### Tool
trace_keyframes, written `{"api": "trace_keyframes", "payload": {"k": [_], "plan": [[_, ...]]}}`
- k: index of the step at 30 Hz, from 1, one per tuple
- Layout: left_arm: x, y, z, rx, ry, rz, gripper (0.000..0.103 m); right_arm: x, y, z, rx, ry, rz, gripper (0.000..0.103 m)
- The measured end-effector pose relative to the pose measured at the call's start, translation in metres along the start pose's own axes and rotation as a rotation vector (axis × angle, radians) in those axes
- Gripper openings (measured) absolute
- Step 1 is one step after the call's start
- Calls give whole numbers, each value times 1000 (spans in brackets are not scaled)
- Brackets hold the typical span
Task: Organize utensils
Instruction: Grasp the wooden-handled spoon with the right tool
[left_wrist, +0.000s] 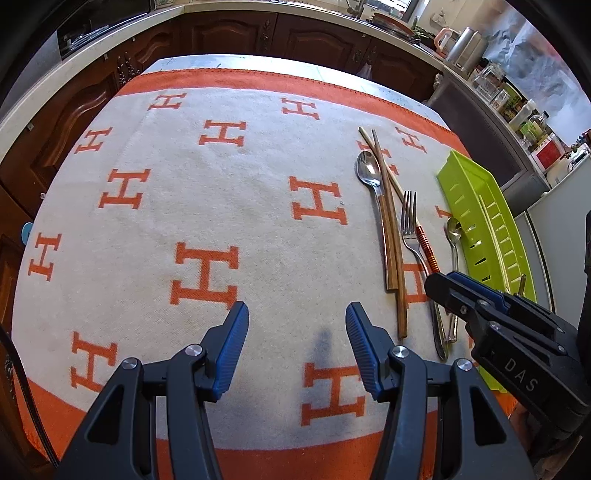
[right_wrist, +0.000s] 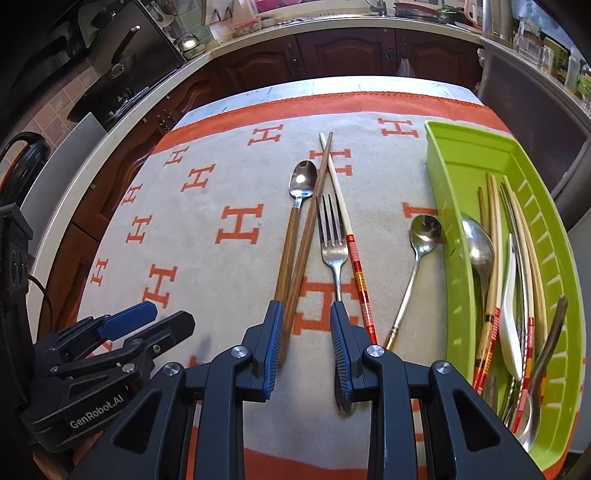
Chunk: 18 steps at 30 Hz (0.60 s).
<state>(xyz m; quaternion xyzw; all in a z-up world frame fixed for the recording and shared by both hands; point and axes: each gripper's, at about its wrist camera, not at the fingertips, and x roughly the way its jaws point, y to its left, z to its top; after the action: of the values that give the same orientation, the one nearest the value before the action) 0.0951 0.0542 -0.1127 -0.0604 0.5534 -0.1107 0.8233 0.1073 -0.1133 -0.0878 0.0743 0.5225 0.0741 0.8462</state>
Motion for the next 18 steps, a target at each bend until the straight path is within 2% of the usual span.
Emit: {"api": "trace_keyframes", "payload": {"k": [10,18], "plan": [[8,13,13,-31,0,10,53,26,19,38,-41,-33,22,26],[18,28,20,-65,11,11,53,56,21,54,-35,-13,6,19]]}}
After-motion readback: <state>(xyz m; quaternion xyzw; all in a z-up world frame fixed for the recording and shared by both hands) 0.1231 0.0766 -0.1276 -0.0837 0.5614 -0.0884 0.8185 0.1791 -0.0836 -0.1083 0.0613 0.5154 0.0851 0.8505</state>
